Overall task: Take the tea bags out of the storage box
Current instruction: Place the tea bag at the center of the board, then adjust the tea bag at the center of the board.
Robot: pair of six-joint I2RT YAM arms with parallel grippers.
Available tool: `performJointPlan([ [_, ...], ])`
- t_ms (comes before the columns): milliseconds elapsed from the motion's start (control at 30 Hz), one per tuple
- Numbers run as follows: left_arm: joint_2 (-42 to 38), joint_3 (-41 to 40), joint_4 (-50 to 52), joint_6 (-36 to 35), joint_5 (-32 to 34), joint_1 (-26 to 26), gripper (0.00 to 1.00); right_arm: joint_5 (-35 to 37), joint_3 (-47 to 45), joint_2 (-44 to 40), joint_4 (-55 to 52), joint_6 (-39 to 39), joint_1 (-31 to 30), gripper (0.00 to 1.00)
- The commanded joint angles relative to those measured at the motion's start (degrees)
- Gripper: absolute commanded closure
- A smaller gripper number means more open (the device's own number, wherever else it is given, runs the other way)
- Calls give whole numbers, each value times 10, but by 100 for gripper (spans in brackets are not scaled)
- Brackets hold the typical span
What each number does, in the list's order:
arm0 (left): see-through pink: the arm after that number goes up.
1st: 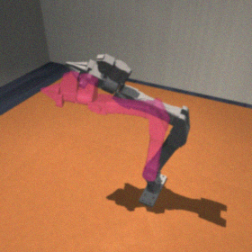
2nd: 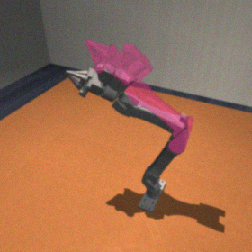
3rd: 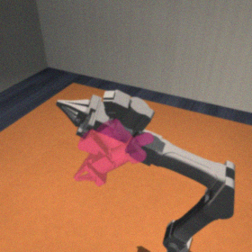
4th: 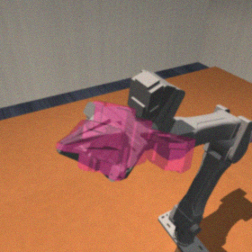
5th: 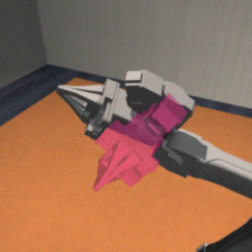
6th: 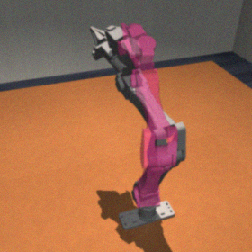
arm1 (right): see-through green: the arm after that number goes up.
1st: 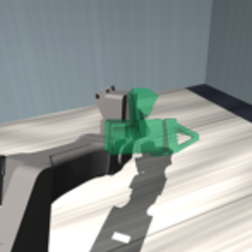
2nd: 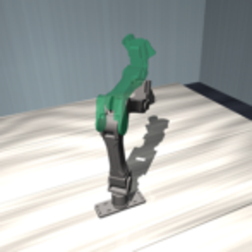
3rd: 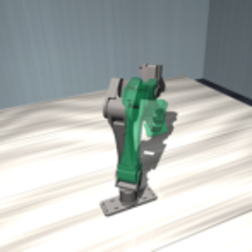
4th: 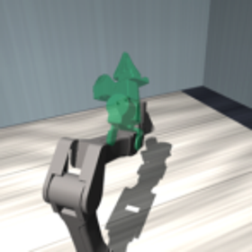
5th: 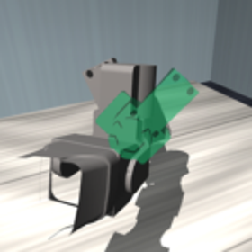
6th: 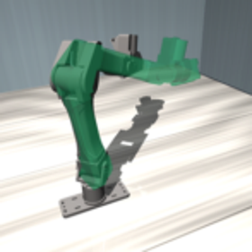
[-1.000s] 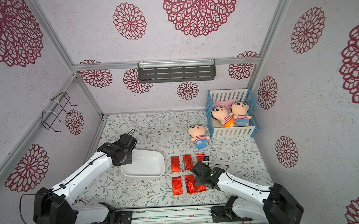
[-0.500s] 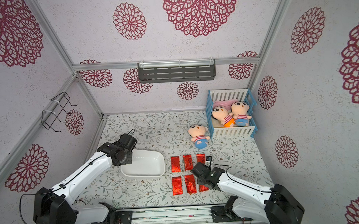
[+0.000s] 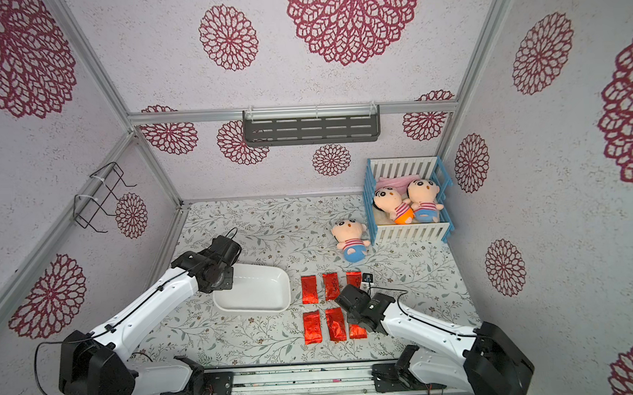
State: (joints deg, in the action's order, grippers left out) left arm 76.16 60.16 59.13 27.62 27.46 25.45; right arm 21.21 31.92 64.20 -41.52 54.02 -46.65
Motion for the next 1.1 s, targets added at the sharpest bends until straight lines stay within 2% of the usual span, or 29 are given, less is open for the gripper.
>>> performJointPlan([
  [0, 3, 8, 2, -4, -3, 3, 100, 20, 18, -5, -4, -3, 4, 65],
  [167, 4, 9, 2, -4, -3, 2, 100, -41, 8, -28, 33, -40, 6, 41],
  [233, 5, 9, 3, -4, -2, 2, 100, -59, 4, -34, 37, -44, 6, 37],
  [567, 8, 10, 3, -3, -3, 2, 100, -89, -4, -15, 31, -44, 5, 31],
  [1067, 10, 10, 3, -4, -6, 2, 100, -95, -25, -26, 15, -47, 4, 27],
])
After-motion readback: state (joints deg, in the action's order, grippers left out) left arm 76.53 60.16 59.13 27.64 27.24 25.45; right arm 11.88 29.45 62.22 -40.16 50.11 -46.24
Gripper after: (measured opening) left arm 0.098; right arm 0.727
